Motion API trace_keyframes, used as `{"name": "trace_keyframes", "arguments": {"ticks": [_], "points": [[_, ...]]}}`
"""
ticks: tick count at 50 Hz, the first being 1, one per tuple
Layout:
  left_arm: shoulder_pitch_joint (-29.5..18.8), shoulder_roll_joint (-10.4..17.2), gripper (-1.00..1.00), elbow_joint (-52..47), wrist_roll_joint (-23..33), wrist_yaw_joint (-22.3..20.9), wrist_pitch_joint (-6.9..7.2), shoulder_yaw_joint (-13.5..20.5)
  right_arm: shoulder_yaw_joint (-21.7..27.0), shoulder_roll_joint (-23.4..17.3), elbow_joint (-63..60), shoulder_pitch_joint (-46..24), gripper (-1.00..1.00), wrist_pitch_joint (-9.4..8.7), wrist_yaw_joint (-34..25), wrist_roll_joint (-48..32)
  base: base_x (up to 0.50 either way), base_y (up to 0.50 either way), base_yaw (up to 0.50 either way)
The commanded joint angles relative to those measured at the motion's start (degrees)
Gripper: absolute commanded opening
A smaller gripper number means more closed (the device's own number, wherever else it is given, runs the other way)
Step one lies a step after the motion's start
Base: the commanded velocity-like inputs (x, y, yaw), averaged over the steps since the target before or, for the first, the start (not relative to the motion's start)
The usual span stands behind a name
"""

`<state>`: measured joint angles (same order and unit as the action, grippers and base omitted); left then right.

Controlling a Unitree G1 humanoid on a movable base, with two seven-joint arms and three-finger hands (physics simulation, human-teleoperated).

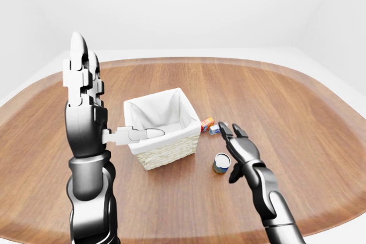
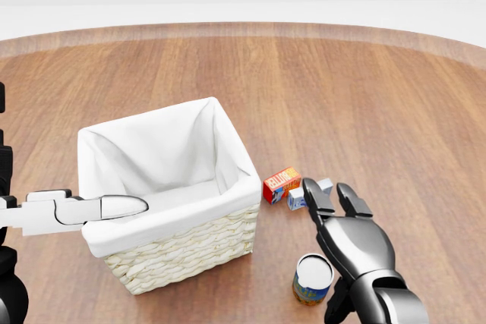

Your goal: Pick up the alphabet soup and put it in the basket.

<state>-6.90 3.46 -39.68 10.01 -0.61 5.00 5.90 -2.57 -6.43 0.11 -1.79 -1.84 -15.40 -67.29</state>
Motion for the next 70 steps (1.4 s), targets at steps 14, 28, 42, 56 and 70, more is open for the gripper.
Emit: {"name": "trace_keyframes", "arguments": {"ticks": [14,28,42,56,70], "points": [[0.0,0.0,1.0,0.4,-0.1,0.1,0.0,0.1,-1.2,-0.1,6.4,-0.6,1.0,0.7,3.6,0.3,0.0,0.0,0.0],[0.0,0.0,1.0,0.3,-0.3,0.0,0.0,0.0,-2.1,0.1,12.9,-1.7,1.0,1.51,7.1,1.4,0.0,0.0,0.0],[-0.3,0.0,1.0,0.0,-0.2,-0.1,0.0,0.0,-2.3,-0.1,16.3,-2.5,1.0,1.74,8.6,2.2,0.0,0.0,0.0],[-0.3,0.1,1.0,0.3,-0.2,0.0,0.0,0.0,-2.2,-0.6,20.9,-4.5,1.0,2.57,11.5,2.6,0.0,0.0,0.0],[-0.3,0.0,1.0,0.0,-0.2,0.0,0.0,0.0,-2.1,-1.4,30.0,-9.7,1.0,3.43,15.1,3.0,0.0,0.0,0.0]]}}
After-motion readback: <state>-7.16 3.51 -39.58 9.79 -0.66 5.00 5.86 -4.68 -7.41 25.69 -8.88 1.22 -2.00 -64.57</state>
